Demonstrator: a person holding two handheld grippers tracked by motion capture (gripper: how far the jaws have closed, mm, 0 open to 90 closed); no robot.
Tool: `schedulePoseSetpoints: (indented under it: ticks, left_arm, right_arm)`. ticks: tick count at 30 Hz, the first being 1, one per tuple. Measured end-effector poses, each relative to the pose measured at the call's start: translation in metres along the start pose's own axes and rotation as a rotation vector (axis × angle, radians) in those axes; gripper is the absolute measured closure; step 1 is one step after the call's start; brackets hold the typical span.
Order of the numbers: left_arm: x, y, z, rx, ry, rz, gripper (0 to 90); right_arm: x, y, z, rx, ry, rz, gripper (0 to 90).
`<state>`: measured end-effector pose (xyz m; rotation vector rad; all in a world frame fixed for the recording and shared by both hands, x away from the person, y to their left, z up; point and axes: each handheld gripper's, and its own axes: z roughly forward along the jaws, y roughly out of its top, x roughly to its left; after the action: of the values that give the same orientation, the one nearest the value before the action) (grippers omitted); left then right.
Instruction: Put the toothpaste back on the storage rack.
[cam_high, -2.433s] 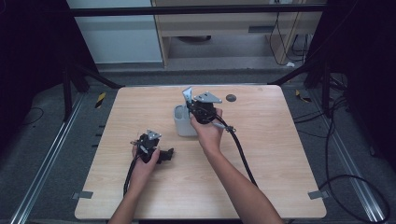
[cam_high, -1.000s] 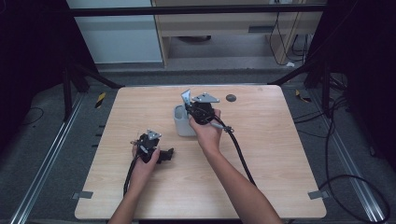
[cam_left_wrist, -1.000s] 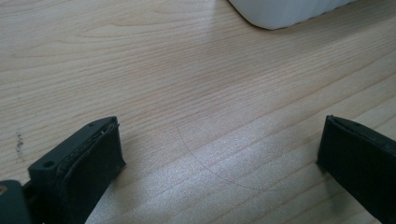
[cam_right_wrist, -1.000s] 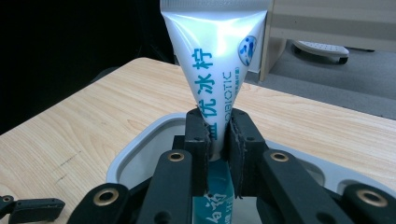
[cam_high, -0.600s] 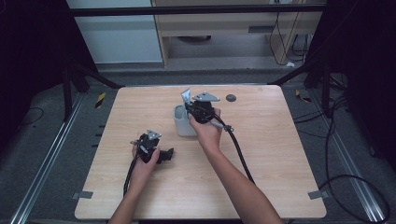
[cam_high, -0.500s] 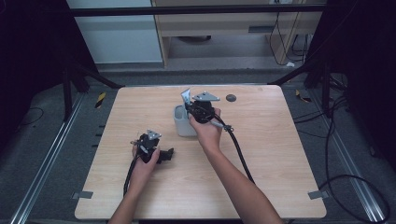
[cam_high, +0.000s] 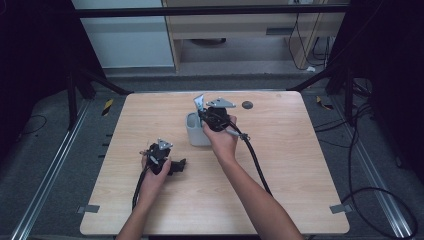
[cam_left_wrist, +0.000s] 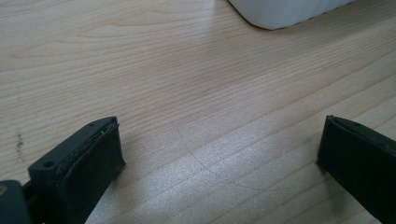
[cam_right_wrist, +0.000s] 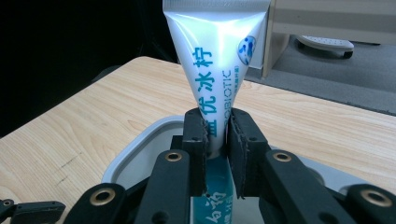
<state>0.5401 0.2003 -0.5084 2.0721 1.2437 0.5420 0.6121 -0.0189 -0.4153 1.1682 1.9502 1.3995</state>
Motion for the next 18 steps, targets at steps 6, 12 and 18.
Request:
schedulePoseSetpoints:
  ticks: [6, 12, 18]
  left_arm:
    - [0.000, 0.000, 0.000, 0.000, 0.000, 0.000, 0.0]
    - [0.000, 0.000, 0.000, 0.000, 0.000, 0.000, 0.0]
    - [0.000, 0.000, 0.000, 0.000, 0.000, 0.000, 0.0]
  right_arm:
    - [-0.001, 0.001, -0.002, -0.002, 0.004, 0.000, 76.0]
    - [-0.001, 0.004, -0.007, -0.007, 0.012, -0.003, 74.7]
    - [-0.002, 0.006, -0.016, -0.017, 0.013, -0.010, 73.7]
